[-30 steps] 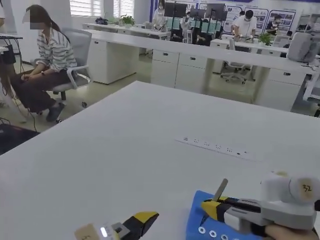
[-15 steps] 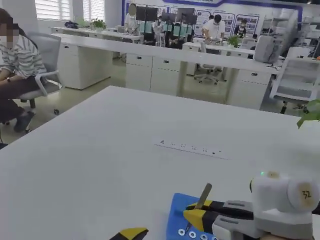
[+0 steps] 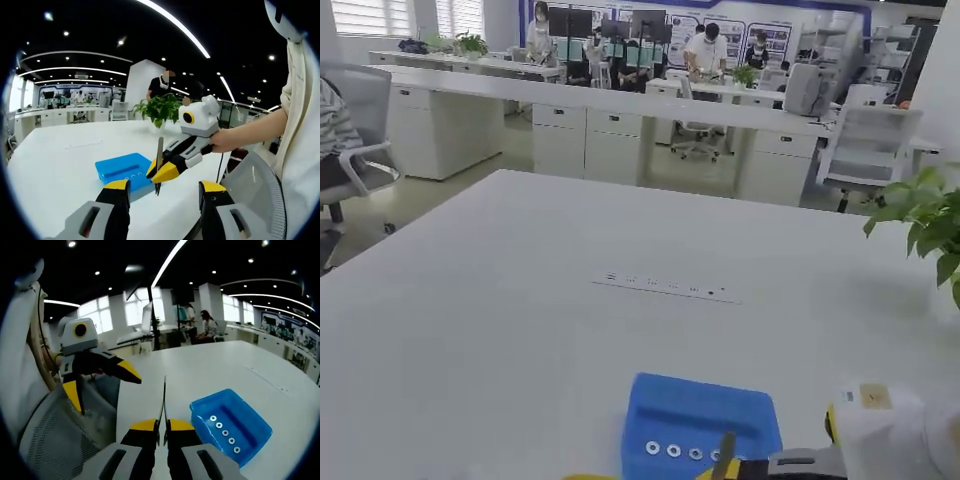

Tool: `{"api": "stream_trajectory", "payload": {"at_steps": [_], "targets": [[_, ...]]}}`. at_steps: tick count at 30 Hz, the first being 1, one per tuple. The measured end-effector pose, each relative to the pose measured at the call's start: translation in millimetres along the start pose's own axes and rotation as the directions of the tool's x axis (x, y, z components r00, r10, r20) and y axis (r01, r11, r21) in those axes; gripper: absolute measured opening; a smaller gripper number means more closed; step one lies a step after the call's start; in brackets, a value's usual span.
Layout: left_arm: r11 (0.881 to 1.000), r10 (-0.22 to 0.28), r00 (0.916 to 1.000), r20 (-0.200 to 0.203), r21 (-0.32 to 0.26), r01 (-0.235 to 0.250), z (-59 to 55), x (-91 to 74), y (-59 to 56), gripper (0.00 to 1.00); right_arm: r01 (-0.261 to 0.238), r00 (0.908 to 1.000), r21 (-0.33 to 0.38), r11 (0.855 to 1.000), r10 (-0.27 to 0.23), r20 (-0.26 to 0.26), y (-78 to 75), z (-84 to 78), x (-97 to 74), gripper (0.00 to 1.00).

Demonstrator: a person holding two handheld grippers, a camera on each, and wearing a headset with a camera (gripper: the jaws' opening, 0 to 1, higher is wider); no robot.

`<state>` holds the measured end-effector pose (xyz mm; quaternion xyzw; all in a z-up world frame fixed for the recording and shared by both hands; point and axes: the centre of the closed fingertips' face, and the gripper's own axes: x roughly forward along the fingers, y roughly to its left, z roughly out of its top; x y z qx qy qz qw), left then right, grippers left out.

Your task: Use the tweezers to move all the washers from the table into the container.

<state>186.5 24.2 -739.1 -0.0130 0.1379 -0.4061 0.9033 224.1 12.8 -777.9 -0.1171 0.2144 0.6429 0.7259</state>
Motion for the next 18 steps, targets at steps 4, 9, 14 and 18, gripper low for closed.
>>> {"api": "stream_trajectory", "payload": {"at_steps": [4,9,14,18], "targets": [[1.000,-0.011,0.9999,-0.011,0.006,0.011,-0.9,-0.2,-2.6,0.50,-0.022,0.9991,-0.035,0.999,0.021,-0.038,13.6,-9.0,-4.7,0.04],[0.999,-0.029,0.9989,-0.038,0.034,0.031,-4.1,0.2,-7.2,0.42,-0.043,0.9988,-0.023,0.999,0.042,-0.025,30.3,-11.4,-11.2,0.04],[0.994,-0.107,0.9941,-0.017,0.004,0.107,3.6,1.1,-21.2,0.39,-0.053,0.9980,-0.040,0.998,0.052,-0.037,39.8,-16.3,-19.6,0.04],[0.987,-0.155,0.9859,-0.062,0.042,0.158,0.3,4.8,-31.7,0.32,-0.065,0.9971,-0.039,0.997,0.063,-0.044,45.9,-22.1,-28.9,0.04]]}}
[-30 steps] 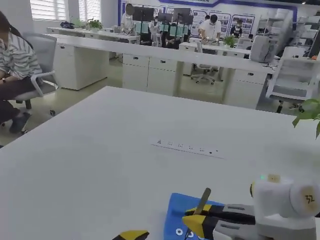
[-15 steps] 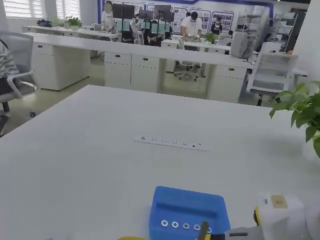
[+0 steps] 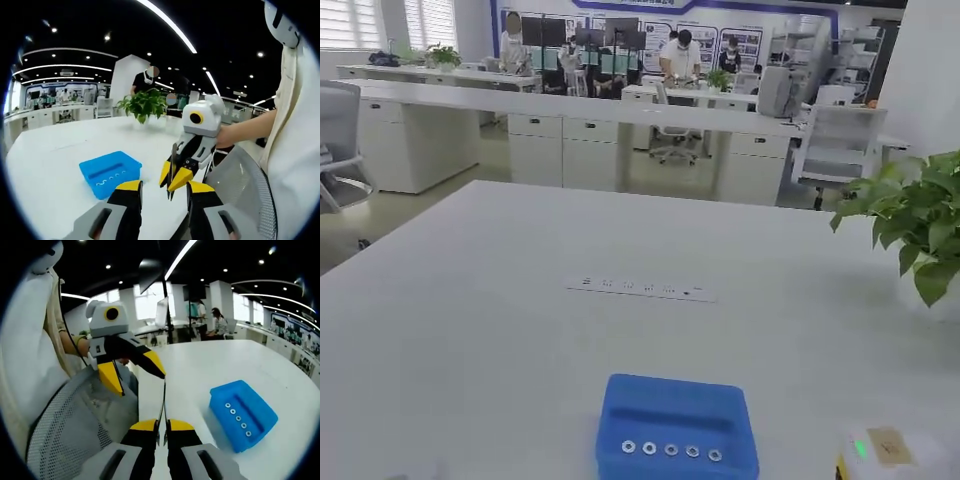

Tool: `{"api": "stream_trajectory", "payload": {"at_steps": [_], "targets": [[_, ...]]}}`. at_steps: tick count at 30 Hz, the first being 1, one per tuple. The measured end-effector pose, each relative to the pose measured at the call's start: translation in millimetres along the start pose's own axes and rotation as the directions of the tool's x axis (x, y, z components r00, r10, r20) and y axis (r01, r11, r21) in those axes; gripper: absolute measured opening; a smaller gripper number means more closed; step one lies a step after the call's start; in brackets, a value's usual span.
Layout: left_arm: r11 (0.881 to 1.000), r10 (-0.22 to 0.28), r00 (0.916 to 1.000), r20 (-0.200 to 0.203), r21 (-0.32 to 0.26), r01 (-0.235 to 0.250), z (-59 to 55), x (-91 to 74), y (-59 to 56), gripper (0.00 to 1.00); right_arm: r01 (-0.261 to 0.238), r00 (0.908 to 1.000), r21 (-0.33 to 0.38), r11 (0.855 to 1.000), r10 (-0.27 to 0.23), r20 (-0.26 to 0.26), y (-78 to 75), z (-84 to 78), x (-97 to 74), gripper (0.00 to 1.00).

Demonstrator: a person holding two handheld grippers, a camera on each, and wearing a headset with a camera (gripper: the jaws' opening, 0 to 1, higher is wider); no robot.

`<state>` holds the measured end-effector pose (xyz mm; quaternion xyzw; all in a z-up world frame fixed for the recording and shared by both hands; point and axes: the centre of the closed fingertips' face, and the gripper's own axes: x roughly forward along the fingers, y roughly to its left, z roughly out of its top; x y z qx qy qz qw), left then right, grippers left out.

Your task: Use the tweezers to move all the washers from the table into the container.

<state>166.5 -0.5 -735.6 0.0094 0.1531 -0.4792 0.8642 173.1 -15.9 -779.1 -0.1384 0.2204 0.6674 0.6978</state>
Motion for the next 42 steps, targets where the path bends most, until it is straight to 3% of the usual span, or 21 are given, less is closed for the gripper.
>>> {"api": "stream_trajectory", "payload": {"at_steps": [4,8,11,15,22,31,35,41,42], "targets": [[0.998,-0.053,0.9984,-0.021,0.026,0.054,2.4,6.4,-10.8,0.23,-0.009,0.9995,-0.016,1.000,0.008,-0.031,7.0,-10.0,-6.6,0.04],[0.989,-0.121,0.9916,-0.044,0.082,0.125,8.7,18.1,-25.8,0.19,-0.023,0.9973,-0.034,0.999,0.020,-0.071,15.8,-21.2,-12.2,0.04],[0.978,-0.176,0.9829,-0.055,0.106,0.181,14.3,27.5,-36.3,0.18,-0.029,0.9963,-0.042,0.999,0.025,-0.083,20.3,-24.7,-15.8,0.04],[0.954,-0.243,0.9669,-0.076,0.163,0.253,21.4,38.7,-48.3,0.18,-0.034,0.9958,-0.046,0.998,0.030,-0.087,24.8,-26.0,-21.1,0.04],[0.931,-0.280,0.9533,-0.113,0.211,0.298,27.1,51.2,-50.6,0.10,-0.020,0.9912,-0.094,0.995,0.007,-0.132,23.3,-33.6,-26.9,0.04],[0.909,-0.327,0.9290,-0.173,0.213,0.360,18.2,59.3,-57.5,0.01,-0.013,0.9808,-0.165,0.986,-0.020,-0.194,22.1,-42.2,-25.0,0.04],[0.908,-0.329,0.9270,-0.181,0.211,0.363,16.0,57.8,-57.7,0.00,-0.013,0.9792,-0.177,0.984,-0.023,-0.202,20.2,-42.3,-24.7,0.04],[0.905,-0.309,0.9319,-0.190,0.241,0.349,17.3,54.2,-54.3,0.00,-0.011,0.9791,-0.184,0.983,-0.027,-0.202,17.1,-42.0,-24.6,0.04],[0.903,-0.313,0.9285,-0.200,0.242,0.356,16.4,53.2,-54.3,0.00,-0.013,0.9788,-0.185,0.983,-0.026,-0.203,17.2,-42.0,-24.6,0.04]]}}
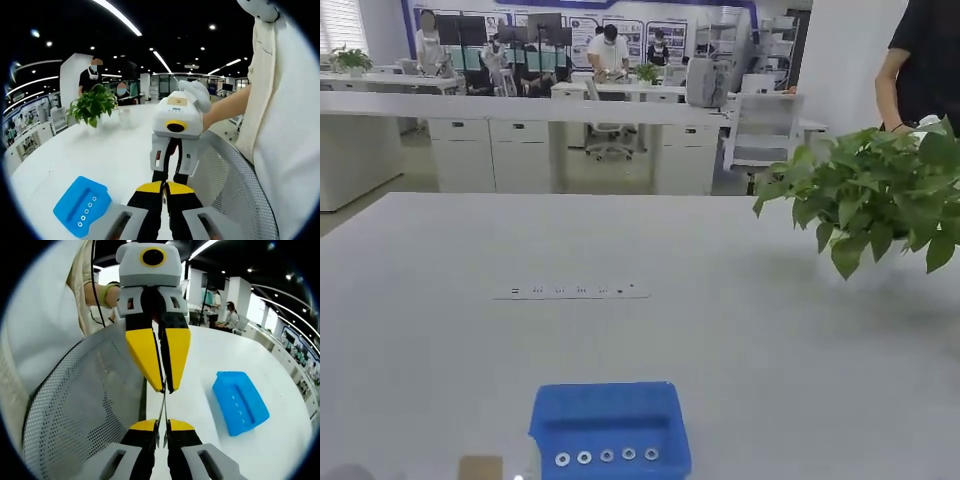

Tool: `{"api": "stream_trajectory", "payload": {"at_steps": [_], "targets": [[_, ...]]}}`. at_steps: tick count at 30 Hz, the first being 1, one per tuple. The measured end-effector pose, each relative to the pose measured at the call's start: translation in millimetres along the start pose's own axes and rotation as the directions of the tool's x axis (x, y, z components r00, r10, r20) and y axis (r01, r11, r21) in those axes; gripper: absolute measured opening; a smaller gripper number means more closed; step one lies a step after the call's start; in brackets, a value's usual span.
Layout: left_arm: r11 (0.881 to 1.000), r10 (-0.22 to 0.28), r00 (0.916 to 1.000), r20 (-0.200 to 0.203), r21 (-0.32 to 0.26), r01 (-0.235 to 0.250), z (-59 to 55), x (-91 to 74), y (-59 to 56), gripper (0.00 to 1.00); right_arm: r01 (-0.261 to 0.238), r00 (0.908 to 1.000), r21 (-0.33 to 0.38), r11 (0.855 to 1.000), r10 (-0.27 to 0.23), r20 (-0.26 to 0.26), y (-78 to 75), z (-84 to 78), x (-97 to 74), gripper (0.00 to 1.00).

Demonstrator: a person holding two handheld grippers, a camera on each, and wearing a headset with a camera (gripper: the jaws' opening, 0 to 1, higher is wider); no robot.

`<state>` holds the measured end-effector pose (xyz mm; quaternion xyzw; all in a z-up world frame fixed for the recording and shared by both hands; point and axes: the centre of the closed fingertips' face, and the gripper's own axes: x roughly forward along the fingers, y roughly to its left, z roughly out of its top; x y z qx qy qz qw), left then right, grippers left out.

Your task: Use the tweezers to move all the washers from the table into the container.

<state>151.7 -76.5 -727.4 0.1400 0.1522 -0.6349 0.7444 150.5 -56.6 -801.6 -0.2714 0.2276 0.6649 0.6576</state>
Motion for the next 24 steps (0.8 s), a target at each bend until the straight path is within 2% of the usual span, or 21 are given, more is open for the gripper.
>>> {"api": "stream_trajectory", "payload": {"at_steps": [4,10,14,18,24], "targets": [[0.999,0.006,0.9990,-0.045,0.048,-0.004,-4.6,0.1,1.4,0.00,0.003,0.9999,-0.017,1.000,-0.003,-0.014,-1.0,-1.5,0.1,0.04],[0.995,0.008,0.9964,-0.084,0.101,0.001,-6.9,2.1,0.9,0.01,0.003,0.9996,-0.028,1.000,-0.003,-0.028,-1.2,-4.4,-0.4,0.04],[0.997,-0.001,0.9976,-0.069,0.075,0.006,-4.0,2.7,0.6,0.08,0.003,0.9993,-0.030,1.000,-0.004,-0.037,-0.6,-7.3,-0.2,0.04],[0.996,-0.001,0.9943,-0.107,0.090,0.011,-11.5,2.0,-0.2,0.06,0.010,0.9992,-0.029,1.000,-0.011,-0.038,-1.1,-9.3,-0.3,0.04],[0.998,-0.007,0.9940,-0.109,0.066,0.014,-13.1,4.2,-1.2,0.00,0.013,0.9990,-0.032,0.999,-0.014,-0.042,-1.3,-9.8,-0.2,0.04]]}}
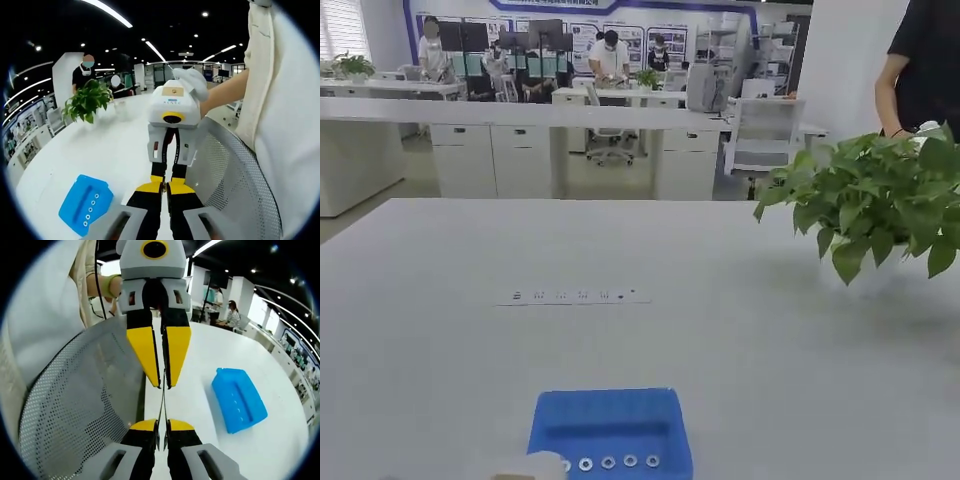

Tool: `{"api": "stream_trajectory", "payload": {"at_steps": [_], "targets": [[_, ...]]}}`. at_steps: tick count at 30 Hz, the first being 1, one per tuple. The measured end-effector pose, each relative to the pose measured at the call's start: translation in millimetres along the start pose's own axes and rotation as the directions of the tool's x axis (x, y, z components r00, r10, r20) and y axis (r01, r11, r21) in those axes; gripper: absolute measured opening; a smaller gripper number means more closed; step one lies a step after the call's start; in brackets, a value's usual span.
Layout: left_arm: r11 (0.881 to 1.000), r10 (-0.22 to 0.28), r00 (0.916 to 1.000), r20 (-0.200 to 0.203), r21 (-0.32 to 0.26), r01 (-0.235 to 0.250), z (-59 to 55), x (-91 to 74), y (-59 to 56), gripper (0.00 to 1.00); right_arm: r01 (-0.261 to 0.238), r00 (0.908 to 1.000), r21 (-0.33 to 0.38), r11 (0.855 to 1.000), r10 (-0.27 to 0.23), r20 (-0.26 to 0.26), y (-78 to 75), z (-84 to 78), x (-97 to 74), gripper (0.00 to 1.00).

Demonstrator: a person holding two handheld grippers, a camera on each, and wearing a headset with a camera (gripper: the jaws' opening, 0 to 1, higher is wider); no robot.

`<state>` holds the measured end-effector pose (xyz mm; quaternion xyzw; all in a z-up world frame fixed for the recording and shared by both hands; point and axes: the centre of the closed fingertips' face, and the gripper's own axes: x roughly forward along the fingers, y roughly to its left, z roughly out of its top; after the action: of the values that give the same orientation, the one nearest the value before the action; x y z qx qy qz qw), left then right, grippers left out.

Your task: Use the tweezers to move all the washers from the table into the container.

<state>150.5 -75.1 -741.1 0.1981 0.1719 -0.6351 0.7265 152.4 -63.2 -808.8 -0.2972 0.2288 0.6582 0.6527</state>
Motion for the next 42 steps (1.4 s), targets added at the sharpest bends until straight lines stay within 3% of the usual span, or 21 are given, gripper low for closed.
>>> {"api": "stream_trajectory", "payload": {"at_steps": [8,14,19,30,37,42], "targets": [[1.000,-0.005,0.9997,-0.026,-0.011,0.004,-5.2,0.7,0.0,0.00,0.005,0.9999,0.000,1.000,-0.005,-0.014,-0.7,-4.0,-0.3,0.04],[1.000,0.009,0.9944,-0.105,0.001,-0.009,-19.5,1.3,3.3,0.00,0.034,0.9984,-0.018,0.999,-0.035,-0.045,-6.0,-9.4,1.5,0.03],[1.000,0.015,0.9926,-0.121,0.027,-0.012,-23.0,2.1,4.6,0.00,0.034,0.9970,-0.036,0.999,-0.036,-0.068,-5.6,-12.0,3.1,0.02],[1.000,0.020,0.9884,-0.151,0.012,-0.018,-30.5,0.1,5.5,0.00,0.040,0.9958,-0.036,0.999,-0.043,-0.080,-6.3,-17.0,1.9,0.03],[0.999,0.031,0.9807,-0.193,0.019,-0.027,-40.3,1.4,8.0,0.00,0.052,0.9936,-0.030,0.998,-0.054,-0.099,-9.5,-19.2,9.1,0.04],[0.999,0.035,0.9658,-0.257,0.018,-0.032,-57.6,1.2,11.4,0.00,0.047,0.9910,-0.042,0.998,-0.052,-0.123,-13.5,-22.2,22.2,0.05]]}}
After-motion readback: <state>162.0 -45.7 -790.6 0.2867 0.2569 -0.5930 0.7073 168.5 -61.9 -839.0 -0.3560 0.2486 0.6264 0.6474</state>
